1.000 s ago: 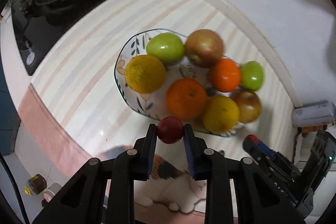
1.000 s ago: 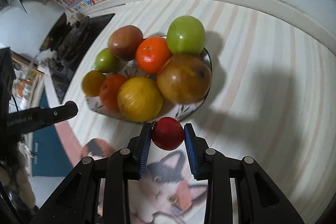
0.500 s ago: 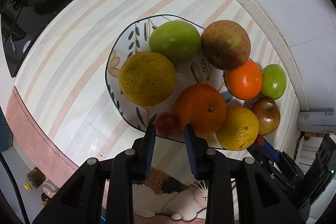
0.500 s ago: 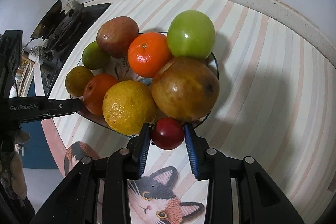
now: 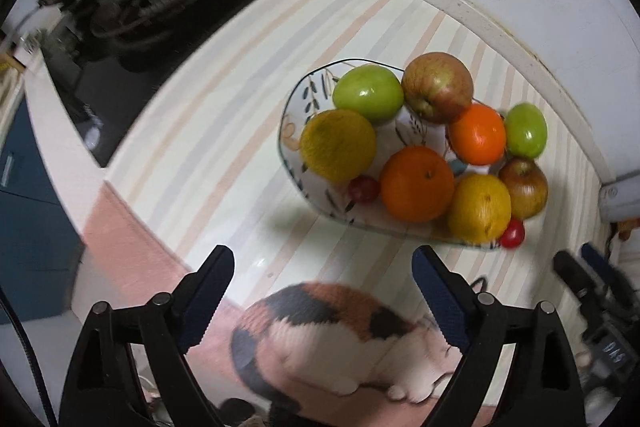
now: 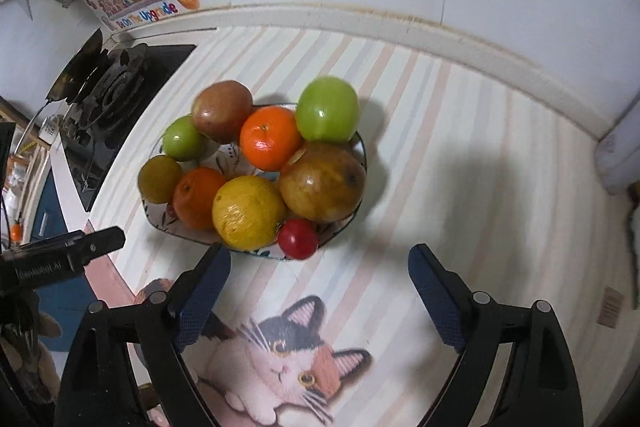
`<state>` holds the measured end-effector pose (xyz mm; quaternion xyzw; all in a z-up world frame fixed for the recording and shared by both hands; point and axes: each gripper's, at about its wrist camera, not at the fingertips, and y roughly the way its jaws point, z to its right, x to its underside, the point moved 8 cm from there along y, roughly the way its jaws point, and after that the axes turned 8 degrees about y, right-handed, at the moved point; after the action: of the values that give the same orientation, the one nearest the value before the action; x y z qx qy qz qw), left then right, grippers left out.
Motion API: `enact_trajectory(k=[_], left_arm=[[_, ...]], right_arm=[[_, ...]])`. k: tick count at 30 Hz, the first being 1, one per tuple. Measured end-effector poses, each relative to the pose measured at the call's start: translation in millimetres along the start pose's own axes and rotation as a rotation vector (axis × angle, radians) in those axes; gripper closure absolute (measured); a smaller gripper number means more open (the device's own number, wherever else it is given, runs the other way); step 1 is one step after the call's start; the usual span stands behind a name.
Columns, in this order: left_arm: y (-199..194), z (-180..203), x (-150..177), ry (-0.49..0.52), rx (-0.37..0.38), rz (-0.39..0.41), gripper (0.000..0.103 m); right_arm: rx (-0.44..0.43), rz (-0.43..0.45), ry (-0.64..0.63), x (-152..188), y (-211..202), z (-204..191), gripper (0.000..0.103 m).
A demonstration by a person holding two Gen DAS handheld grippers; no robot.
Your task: Organize fruits
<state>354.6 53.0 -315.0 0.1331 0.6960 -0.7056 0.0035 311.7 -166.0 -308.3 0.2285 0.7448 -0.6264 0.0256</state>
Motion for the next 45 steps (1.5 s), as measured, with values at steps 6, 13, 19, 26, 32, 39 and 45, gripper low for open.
enact_trajectory(k=[6,13,19,26,32,39,45], left_arm=[[-47,2,28,0.049,-0.054,0.089,0.007],[-98,19,51,0.092,-0.049,0.180,0.007],[-140,29,70,0.090,-0.085,0.267,0.007],[-204,47,103,0.070,-0.087,0.375,0.007],[-252,57,137,0.027,-0.101,0.450,0.007],[-288,74,171,0.018,-0.113,0.491,0.007],[-305,86,189,0.015,-0.114,0.513,0.007]], right_arm=[[0.047,0.067,-0.032,21,-53,-7,0.005],[0.041,0.118,-0.009,41,-103,-1,0.005],[0.006,0.169,-0.010,55,-154,4,0.005],[-0.031,0.250,-0.068,80,-238,5,0.005],[-0.054,0.288,-0.102,99,-291,17,0.005],[-0.086,0.327,-0.142,118,-339,25,0.005],[-0.111,0.333,-0.170,128,-359,25,0.005]])
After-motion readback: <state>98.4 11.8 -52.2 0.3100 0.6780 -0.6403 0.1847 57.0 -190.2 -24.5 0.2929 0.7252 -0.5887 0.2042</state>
